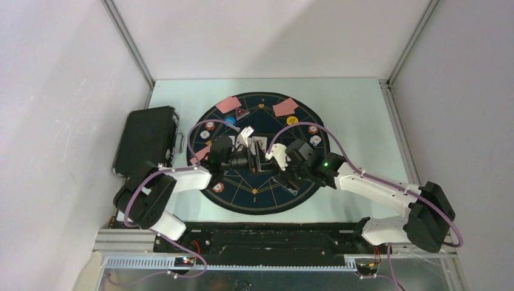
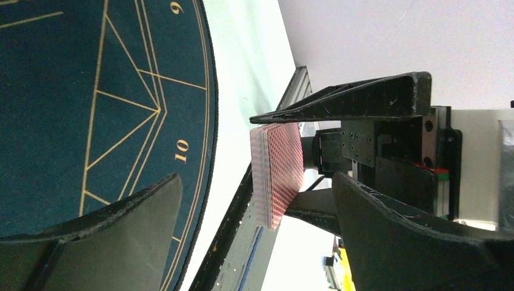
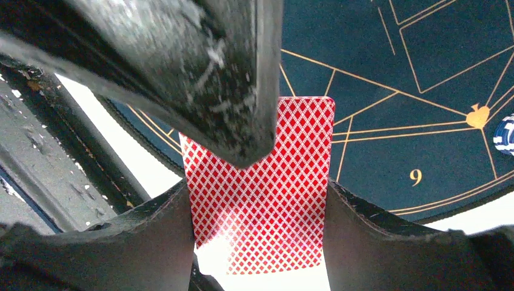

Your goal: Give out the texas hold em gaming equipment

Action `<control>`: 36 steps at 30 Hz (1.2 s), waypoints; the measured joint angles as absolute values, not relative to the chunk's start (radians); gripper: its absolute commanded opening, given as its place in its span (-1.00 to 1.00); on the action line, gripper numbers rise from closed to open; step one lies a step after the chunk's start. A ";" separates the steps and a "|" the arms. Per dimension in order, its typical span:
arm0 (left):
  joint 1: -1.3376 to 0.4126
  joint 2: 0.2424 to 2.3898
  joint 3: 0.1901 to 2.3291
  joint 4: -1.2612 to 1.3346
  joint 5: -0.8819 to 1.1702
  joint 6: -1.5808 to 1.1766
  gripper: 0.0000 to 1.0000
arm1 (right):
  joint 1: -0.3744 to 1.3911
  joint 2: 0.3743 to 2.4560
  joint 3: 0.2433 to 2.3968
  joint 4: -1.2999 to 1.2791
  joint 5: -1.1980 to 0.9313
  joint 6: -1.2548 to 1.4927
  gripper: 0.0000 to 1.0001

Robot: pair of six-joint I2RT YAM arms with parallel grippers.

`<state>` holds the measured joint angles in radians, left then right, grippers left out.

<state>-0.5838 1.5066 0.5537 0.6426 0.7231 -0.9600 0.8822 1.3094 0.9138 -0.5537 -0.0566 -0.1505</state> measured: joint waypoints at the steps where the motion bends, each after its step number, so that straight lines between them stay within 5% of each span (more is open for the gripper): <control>1: -0.588 1.515 0.561 0.643 0.725 -0.960 0.99 | 0.882 1.308 0.914 -0.554 -0.059 -0.150 -1.00; 36: -0.666 1.559 0.717 0.346 0.707 -0.758 0.56 | 0.880 1.264 0.923 -0.566 -0.095 -0.139 -1.00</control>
